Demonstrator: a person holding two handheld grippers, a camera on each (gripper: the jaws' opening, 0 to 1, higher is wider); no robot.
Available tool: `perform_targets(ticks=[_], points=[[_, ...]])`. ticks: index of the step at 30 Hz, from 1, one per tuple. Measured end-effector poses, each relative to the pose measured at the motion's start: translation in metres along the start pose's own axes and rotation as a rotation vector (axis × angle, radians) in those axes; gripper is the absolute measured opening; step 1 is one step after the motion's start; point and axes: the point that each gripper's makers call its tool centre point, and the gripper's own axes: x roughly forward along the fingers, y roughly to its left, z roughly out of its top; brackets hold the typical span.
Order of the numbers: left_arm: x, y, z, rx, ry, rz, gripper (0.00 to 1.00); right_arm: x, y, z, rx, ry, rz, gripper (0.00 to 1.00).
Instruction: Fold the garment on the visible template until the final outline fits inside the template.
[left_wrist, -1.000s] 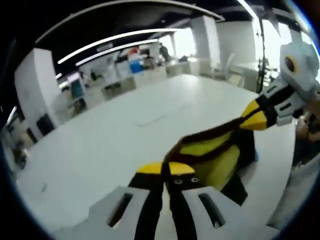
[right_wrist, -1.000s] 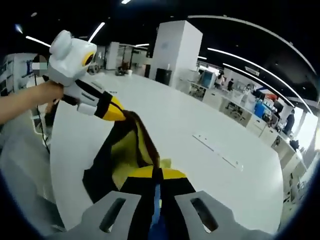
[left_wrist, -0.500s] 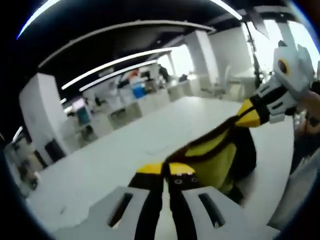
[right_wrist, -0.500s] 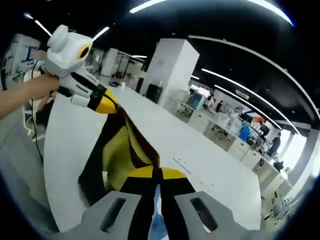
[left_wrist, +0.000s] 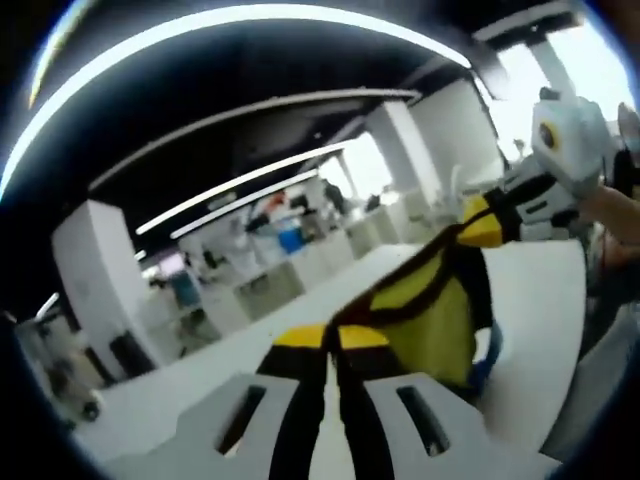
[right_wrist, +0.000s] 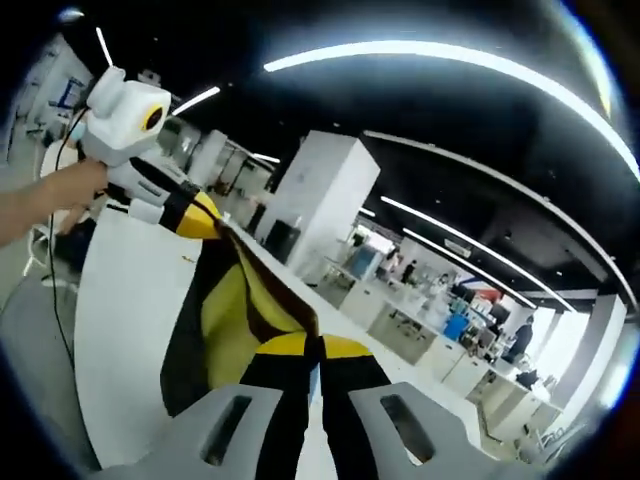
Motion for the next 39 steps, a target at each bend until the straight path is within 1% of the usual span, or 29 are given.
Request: perform_targets(ticks=[1, 3, 5, 6, 8, 10, 11, 13, 14, 17, 20, 21, 24, 26, 28, 30, 32, 33, 34, 35, 37, 39], points=[[-0.003, 0.001, 0.006, 0.007, -0.01, 0.002, 0.0, -0.004, -0.004, 0.01, -0.01, -0.024, -0.013, 0.03], [-0.012, 0.004, 0.023, 0.032, -0.046, 0.015, 0.0, -0.01, -0.007, 0.021, -0.023, -0.047, -0.026, 0.03], [-0.022, 0.005, 0.038, 0.054, -0.075, 0.024, 0.0, -0.019, -0.011, 0.037, -0.045, -0.081, -0.046, 0.03], [-0.028, 0.005, 0.048, 0.068, -0.098, 0.03, 0.0, -0.025, -0.012, 0.046, -0.05, -0.096, -0.054, 0.03], [-0.039, 0.006, 0.062, 0.082, -0.131, 0.038, 0.0, -0.034, -0.013, 0.057, -0.061, -0.118, -0.062, 0.03], [-0.045, 0.006, 0.068, 0.087, -0.142, 0.039, 0.0, -0.039, -0.013, 0.065, -0.064, -0.135, -0.067, 0.03], [-0.053, 0.005, 0.077, 0.1, -0.16, 0.046, 0.0, -0.047, -0.012, 0.074, -0.072, -0.154, -0.075, 0.03], [-0.062, 0.004, 0.085, 0.123, -0.175, 0.052, 0.0, -0.055, -0.011, 0.084, -0.087, -0.171, -0.087, 0.03], [-0.063, 0.004, 0.085, 0.124, -0.176, 0.053, 0.0, -0.057, -0.01, 0.085, -0.087, -0.173, -0.088, 0.03], [-0.077, 0.003, 0.094, 0.142, -0.194, 0.06, 0.0, -0.071, -0.006, 0.102, -0.094, -0.205, -0.097, 0.03], [-0.088, 0.002, 0.102, 0.155, -0.214, 0.062, 0.0, -0.083, -0.002, 0.115, -0.107, -0.229, -0.108, 0.03], [-0.091, 0.002, 0.104, 0.16, -0.219, 0.064, 0.0, -0.085, -0.001, 0.117, -0.108, -0.232, -0.109, 0.03], [-0.106, 0.002, 0.118, 0.18, -0.262, 0.078, 0.0, -0.099, 0.002, 0.135, -0.124, -0.268, -0.127, 0.03], [-0.113, 0.002, 0.123, 0.18, -0.276, 0.082, 0.0, -0.106, 0.004, 0.144, -0.13, -0.287, -0.135, 0.03], [-0.117, 0.002, 0.126, 0.184, -0.281, 0.084, 0.0, -0.109, 0.006, 0.148, -0.134, -0.294, -0.137, 0.03], [-0.118, 0.002, 0.125, 0.19, -0.279, 0.084, 0.0, -0.11, 0.008, 0.149, -0.135, -0.294, -0.139, 0.03], [-0.114, -0.001, 0.116, 0.191, -0.246, 0.074, 0.0, -0.104, 0.011, 0.138, -0.127, -0.266, -0.134, 0.03], [-0.11, -0.003, 0.107, 0.193, -0.215, 0.063, 0.0, -0.099, 0.013, 0.128, -0.118, -0.237, -0.13, 0.03], [-0.107, -0.004, 0.1, 0.195, -0.188, 0.057, 0.0, -0.097, 0.015, 0.122, -0.111, -0.221, -0.123, 0.03], [-0.102, -0.007, 0.089, 0.194, -0.153, 0.045, 0.0, -0.092, 0.019, 0.112, -0.101, -0.199, -0.113, 0.03], [-0.096, -0.009, 0.077, 0.189, -0.122, 0.03, 0.0, -0.084, 0.025, 0.095, -0.099, -0.156, -0.105, 0.03], [-0.088, -0.011, 0.061, 0.181, -0.082, 0.015, 0.0, -0.077, 0.029, 0.083, -0.098, -0.128, -0.092, 0.03]])
